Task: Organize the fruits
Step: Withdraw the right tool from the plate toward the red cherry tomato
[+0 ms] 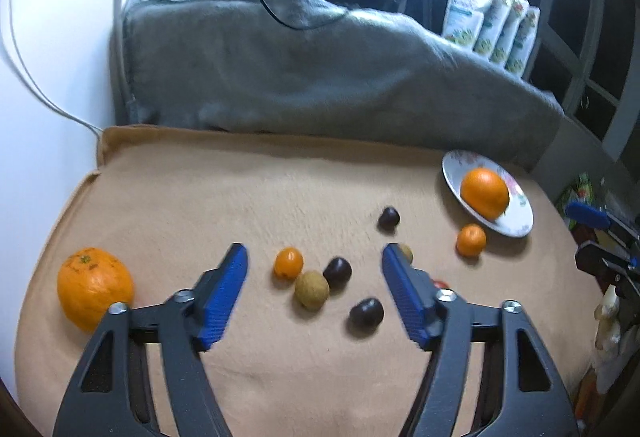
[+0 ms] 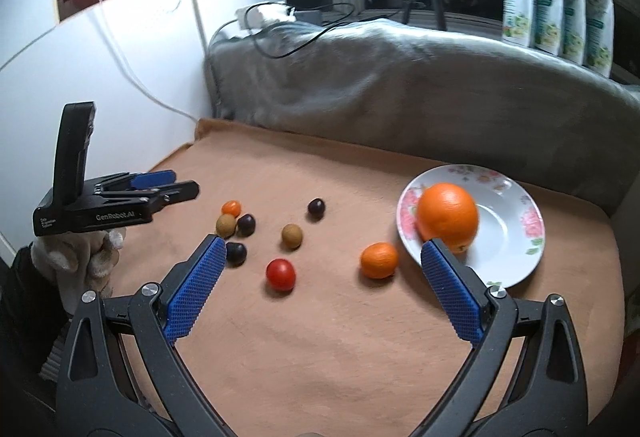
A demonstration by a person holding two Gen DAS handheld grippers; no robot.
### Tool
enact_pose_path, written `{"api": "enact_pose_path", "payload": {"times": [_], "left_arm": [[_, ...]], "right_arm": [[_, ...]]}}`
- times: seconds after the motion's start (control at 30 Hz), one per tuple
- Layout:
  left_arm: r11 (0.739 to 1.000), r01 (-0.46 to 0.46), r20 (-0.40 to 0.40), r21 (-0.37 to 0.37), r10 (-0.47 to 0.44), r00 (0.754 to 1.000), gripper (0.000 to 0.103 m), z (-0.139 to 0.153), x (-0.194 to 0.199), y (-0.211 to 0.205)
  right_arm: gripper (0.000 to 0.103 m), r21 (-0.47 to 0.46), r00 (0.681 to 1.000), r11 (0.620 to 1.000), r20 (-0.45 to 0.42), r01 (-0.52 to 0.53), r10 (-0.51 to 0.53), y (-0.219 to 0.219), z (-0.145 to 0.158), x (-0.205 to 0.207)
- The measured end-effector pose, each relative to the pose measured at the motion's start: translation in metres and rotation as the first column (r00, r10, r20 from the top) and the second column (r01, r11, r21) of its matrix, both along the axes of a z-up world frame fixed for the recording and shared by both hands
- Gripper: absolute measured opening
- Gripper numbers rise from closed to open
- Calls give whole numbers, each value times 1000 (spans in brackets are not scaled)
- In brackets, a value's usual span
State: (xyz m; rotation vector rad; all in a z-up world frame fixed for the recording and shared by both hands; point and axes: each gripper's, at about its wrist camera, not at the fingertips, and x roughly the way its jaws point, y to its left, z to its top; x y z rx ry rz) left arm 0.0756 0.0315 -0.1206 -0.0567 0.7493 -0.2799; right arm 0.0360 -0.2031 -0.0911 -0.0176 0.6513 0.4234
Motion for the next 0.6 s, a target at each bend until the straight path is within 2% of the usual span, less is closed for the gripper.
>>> {"api": "enact_pose_path", "payload": {"times": [0.13,0.27,0.33,0.47,0.6], "left_arm": [[1000,11,-45,-19,-12,999,47,-12,1,1],[999,14,-87,-36,-17,996,39,-25,2,3],[999,12,-106,-52,-18,994,37,-30,4,5],[997,12,-139,-83,-23,990,35,-39,9,8],[995,15,-160,-95,-30,987,35,-46,13,7]], "right_arm": [[99,1,1000,1000,-15,-20,20,8,-7,1],[92,-5,998,999,-39,-40,40,16,-17,5],[91,-8,998,999,-51,-49,49,21,-23,7],[79,-14,994,997,-81,-74,73,30,-33,11],[73,-24,990,995,-107,-92,89,38,-43,17]]}}
